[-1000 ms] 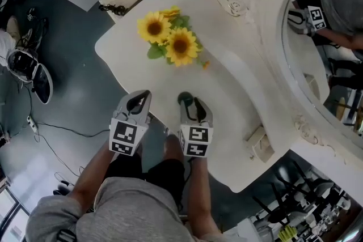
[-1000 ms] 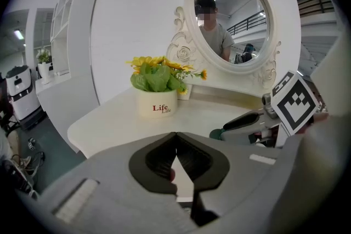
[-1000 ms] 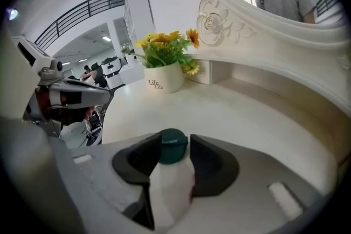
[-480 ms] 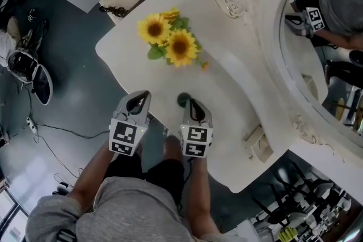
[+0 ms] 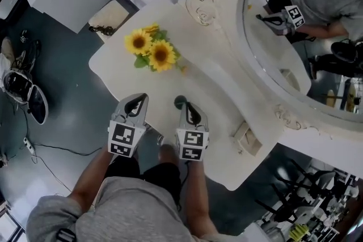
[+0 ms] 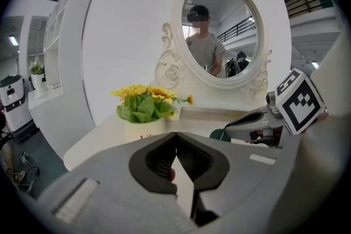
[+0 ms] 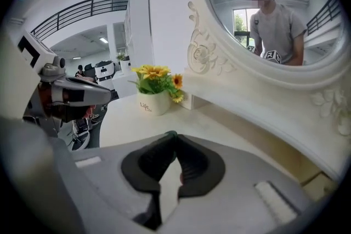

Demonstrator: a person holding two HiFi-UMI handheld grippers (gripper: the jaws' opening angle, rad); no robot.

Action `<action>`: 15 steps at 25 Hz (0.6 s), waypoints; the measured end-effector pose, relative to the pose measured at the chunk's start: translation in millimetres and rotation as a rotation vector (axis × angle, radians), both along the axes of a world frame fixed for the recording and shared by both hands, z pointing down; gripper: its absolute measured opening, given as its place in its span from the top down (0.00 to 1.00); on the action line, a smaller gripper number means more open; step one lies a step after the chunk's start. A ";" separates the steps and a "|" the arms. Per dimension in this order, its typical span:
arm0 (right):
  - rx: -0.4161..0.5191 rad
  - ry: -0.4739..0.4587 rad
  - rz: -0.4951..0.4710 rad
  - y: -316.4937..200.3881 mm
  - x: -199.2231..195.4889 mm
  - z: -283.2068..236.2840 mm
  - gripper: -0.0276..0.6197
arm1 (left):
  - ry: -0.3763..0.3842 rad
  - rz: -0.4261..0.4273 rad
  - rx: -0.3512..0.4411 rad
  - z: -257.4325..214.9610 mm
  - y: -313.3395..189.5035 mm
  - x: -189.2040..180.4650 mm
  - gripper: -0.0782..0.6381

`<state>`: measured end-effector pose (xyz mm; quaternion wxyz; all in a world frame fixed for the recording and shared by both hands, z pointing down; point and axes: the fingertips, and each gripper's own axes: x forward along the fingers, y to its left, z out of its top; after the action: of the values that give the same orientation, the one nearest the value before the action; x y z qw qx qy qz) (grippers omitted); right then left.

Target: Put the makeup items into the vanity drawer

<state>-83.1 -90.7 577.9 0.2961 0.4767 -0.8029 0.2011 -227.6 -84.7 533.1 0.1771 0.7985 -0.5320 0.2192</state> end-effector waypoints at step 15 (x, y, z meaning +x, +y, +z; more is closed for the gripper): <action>0.155 0.001 0.254 6.5 85.3 -84.5 0.93 | 0.047 0.255 0.144 -74.3 -25.7 99.5 0.88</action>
<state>2.3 -84.3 493.4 0.2309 0.5962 -0.7490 0.1739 -128.1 -110.5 458.8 0.1023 0.8751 -0.4365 0.1823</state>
